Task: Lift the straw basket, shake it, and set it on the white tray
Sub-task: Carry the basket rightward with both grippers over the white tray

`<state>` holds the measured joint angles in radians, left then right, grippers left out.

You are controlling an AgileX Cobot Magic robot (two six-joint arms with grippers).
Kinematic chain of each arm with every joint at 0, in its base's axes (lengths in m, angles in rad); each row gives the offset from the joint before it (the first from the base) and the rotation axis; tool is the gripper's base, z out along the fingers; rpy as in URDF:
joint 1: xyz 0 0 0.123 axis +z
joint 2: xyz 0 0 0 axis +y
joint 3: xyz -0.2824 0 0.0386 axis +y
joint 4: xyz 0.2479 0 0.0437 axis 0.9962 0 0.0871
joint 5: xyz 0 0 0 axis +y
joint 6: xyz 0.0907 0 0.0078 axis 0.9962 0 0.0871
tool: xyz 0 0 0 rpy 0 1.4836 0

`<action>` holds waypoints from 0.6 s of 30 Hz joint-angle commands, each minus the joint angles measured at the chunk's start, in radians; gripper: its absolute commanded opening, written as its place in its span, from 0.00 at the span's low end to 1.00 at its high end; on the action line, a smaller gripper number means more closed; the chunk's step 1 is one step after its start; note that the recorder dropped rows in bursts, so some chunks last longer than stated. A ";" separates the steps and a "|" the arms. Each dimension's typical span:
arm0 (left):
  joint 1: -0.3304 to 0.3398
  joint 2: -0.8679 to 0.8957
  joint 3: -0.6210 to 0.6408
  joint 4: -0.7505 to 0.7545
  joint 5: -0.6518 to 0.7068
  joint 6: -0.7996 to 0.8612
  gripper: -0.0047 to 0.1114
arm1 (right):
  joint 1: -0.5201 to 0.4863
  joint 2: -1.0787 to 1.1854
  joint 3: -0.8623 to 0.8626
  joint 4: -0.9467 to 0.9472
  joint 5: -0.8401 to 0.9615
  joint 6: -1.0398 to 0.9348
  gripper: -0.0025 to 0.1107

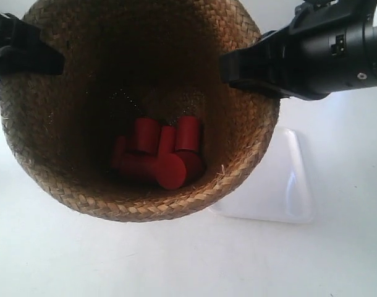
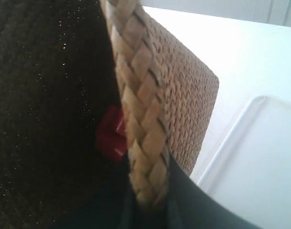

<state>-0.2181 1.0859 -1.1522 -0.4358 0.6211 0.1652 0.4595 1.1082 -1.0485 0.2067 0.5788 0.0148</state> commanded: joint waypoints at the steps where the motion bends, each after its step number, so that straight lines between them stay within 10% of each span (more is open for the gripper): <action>1: -0.005 -0.013 -0.012 -0.019 -0.062 0.055 0.04 | 0.005 -0.013 -0.012 -0.015 -0.016 -0.003 0.02; 18: -0.005 0.386 -0.420 -0.193 0.262 -0.086 0.04 | -0.211 0.262 -0.399 -0.083 0.463 0.017 0.02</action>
<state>-0.2181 1.4515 -1.5392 -0.5259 0.8768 0.0943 0.2777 1.3395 -1.4120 0.1399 1.0120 0.0764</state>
